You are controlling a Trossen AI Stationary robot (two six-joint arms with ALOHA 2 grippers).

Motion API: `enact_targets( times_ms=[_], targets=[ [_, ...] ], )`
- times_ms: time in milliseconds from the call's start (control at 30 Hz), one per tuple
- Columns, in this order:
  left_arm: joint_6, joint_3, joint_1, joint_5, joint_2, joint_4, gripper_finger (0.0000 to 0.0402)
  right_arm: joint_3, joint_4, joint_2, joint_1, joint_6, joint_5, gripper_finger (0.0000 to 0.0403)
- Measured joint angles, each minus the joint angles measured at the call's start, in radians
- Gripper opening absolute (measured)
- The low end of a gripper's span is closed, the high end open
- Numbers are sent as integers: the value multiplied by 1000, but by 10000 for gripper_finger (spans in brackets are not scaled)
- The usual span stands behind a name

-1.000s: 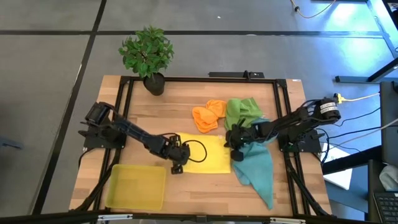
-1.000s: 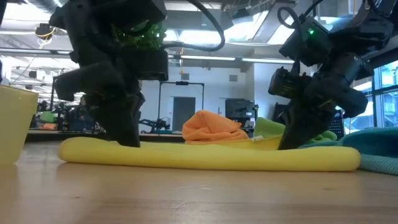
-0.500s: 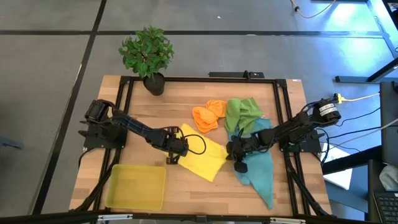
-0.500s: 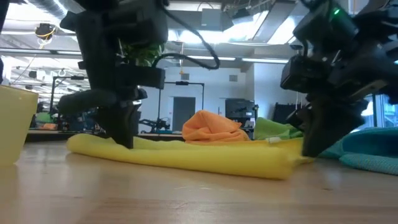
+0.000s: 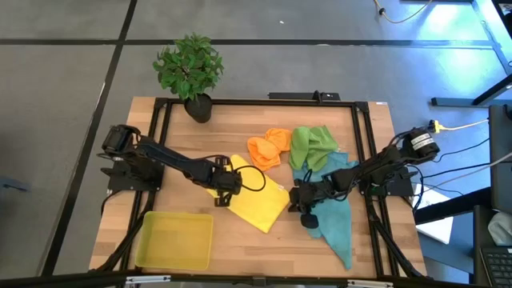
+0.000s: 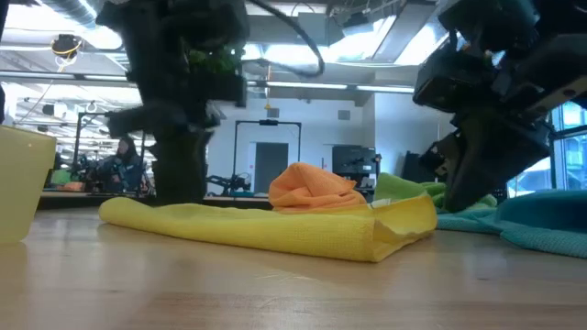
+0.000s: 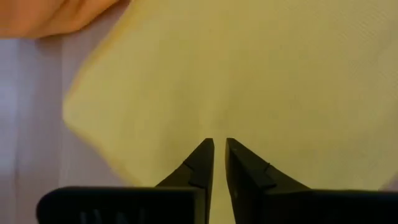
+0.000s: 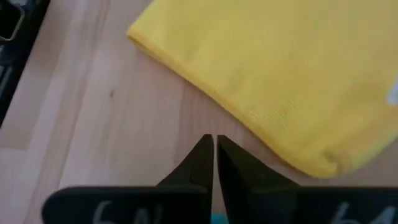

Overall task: Fold microfiber towels
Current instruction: Fold the yellow microfiber cloth

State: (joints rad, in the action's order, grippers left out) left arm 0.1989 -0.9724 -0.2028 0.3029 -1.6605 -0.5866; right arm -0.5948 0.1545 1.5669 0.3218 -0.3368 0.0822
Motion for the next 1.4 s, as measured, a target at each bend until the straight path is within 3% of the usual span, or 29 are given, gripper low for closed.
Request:
enact_targets(
  times_ms=[333,433,533,667,1033,1400],
  targets=[
    [28,-32,-101,121,64,119,43,-7,47,-61,0,97,-16,29],
    [17,-19,-173,203,65,301,43,-7,136,-61,0,148,-8,29],
    [-96,24,-267,316,63,528,43,-7,276,-61,4,198,79,30],
    [-125,68,-341,356,64,695,43,-7,410,-63,4,280,147,30],
    [-44,74,-430,429,60,724,43,-7,627,-63,-14,428,42,30],
    [28,74,-375,404,13,734,43,-7,516,-63,-13,383,42,30]
  ],
)
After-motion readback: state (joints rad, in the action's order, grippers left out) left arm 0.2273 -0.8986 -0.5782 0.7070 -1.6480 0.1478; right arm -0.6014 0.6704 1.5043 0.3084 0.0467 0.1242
